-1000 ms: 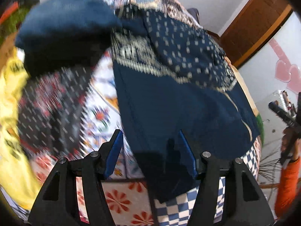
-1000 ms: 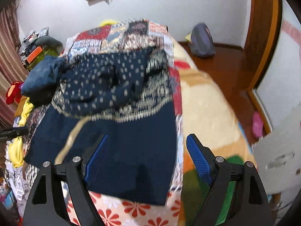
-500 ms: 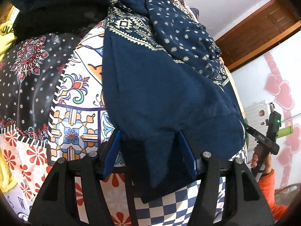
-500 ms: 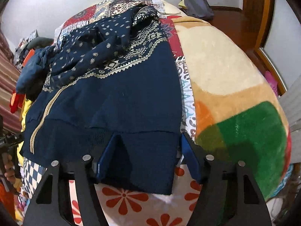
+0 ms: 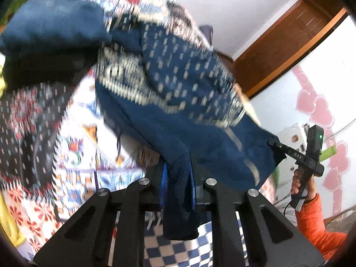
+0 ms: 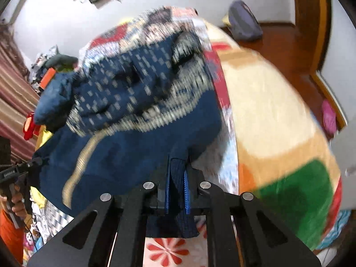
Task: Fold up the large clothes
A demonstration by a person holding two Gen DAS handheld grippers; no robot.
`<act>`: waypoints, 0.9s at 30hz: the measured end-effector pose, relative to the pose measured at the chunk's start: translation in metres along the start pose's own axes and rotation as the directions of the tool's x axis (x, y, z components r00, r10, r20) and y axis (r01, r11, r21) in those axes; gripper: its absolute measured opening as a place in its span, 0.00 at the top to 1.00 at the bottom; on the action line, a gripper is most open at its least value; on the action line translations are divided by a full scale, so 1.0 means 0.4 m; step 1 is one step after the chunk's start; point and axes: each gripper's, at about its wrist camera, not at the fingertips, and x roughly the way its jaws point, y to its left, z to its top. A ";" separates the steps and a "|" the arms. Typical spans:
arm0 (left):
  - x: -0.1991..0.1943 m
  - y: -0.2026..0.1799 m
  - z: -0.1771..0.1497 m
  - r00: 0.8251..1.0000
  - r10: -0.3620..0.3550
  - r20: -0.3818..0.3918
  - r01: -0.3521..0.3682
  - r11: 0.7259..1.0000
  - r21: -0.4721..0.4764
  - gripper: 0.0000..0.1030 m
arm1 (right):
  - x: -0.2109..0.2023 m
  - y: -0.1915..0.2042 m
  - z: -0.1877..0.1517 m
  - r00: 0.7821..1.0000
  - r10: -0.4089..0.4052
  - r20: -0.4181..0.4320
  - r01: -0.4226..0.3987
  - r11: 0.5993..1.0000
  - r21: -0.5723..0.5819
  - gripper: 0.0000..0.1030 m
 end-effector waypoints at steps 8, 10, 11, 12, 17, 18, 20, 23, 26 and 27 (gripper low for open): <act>-0.059 -0.040 0.171 0.991 -0.021 0.136 0.016 0.999 0.044 0.86 | -0.046 0.072 0.199 0.988 0.024 0.153 -0.011 0.996 -0.083 0.92; -0.059 -0.042 0.231 0.987 -0.029 0.158 0.022 0.999 0.043 0.86 | -0.044 0.086 0.261 0.982 0.019 0.190 0.001 0.995 -0.101 0.92; -0.057 -0.042 0.255 0.985 -0.032 0.167 0.025 0.999 0.043 0.86 | -0.040 0.089 0.293 0.978 0.018 0.206 0.004 0.994 -0.106 0.92; -0.056 -0.042 0.287 0.984 -0.032 0.177 0.025 0.999 0.042 0.86 | -0.034 0.090 0.322 0.976 0.019 0.219 0.004 0.994 -0.107 0.93; -0.033 -0.021 0.438 0.972 -0.008 0.234 0.000 0.999 0.034 0.86 | 0.029 0.090 0.446 0.969 0.005 0.246 0.021 0.995 -0.102 0.93; -0.020 -0.015 0.459 0.971 0.005 0.239 -0.013 0.999 0.034 0.86 | 0.047 0.087 0.468 0.968 0.001 0.250 0.025 0.995 -0.099 0.93; 0.026 0.010 0.517 0.972 0.039 0.232 -0.045 0.999 0.019 0.86 | 0.095 0.083 0.513 0.968 -0.011 0.251 0.034 0.996 -0.088 0.93; 0.098 0.050 0.575 0.973 0.090 0.214 -0.090 0.996 -0.007 0.86 | 0.152 0.068 0.555 0.970 -0.026 0.243 0.044 0.997 -0.069 0.93; 0.177 0.099 0.610 0.973 0.138 0.185 -0.133 0.990 -0.043 0.86 | 0.234 0.048 0.588 0.975 -0.054 0.215 0.066 0.997 -0.046 0.92; 0.198 0.111 0.614 0.973 0.153 0.173 -0.147 0.988 -0.047 0.86 | 0.249 0.040 0.594 0.977 -0.062 0.205 0.073 0.996 -0.044 0.92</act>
